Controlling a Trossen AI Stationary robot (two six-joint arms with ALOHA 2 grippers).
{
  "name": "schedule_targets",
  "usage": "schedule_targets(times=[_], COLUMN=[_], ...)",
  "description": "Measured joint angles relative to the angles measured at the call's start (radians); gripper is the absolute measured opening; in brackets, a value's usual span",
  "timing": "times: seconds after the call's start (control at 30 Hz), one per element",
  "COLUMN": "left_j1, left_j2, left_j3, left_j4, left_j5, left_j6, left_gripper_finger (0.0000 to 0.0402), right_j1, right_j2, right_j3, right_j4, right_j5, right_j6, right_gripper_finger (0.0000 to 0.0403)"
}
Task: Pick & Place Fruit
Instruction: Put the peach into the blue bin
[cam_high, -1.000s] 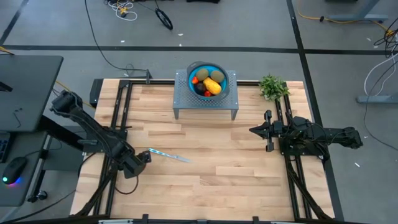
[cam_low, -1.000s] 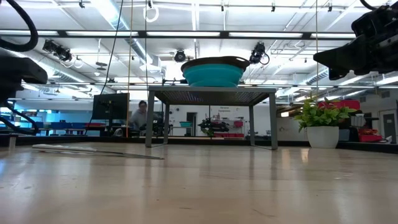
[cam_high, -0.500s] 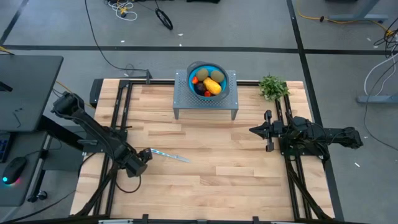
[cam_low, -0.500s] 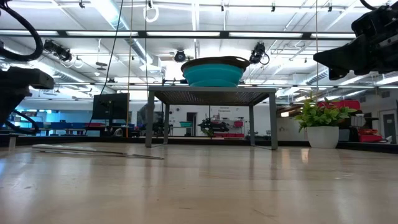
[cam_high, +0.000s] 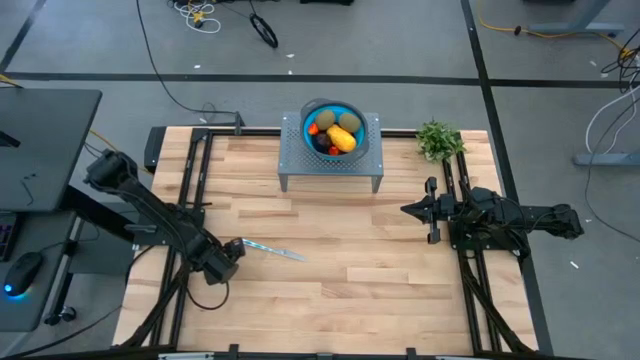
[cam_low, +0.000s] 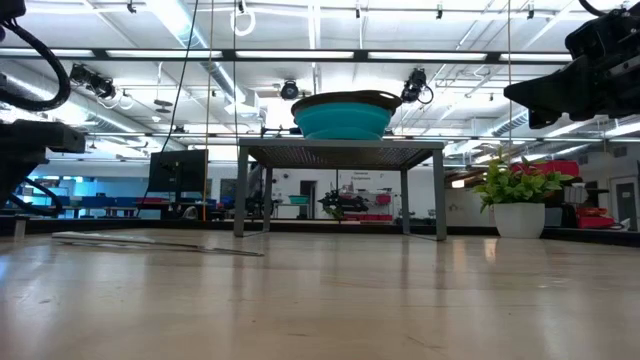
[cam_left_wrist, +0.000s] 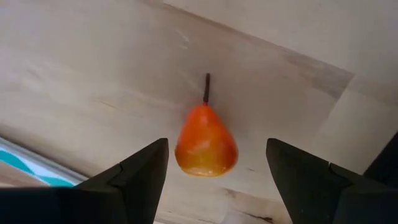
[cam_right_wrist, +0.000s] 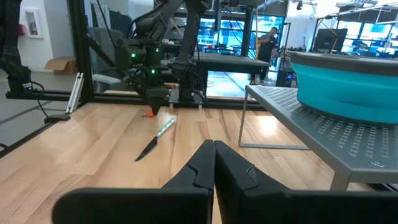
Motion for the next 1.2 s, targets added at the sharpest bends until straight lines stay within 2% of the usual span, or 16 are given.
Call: schedule_targets(times=[0.83,1.2], left_j1=[0.006,0.014], left_j2=[0.018,0.018], left_j3=[0.000,0.000], left_j4=[0.020,0.020], left_j5=[-0.013,-0.013], left_j6=[0.001,0.001], left_gripper_finger=[0.0274,0.0195], right_j1=[0.000,0.000], right_j2=[0.000,0.000], right_j3=[0.000,0.000], right_j4=[0.000,0.000], right_j5=[0.000,0.000], right_j6=[0.000,0.000], right_gripper_finger=[0.0007,0.0007])
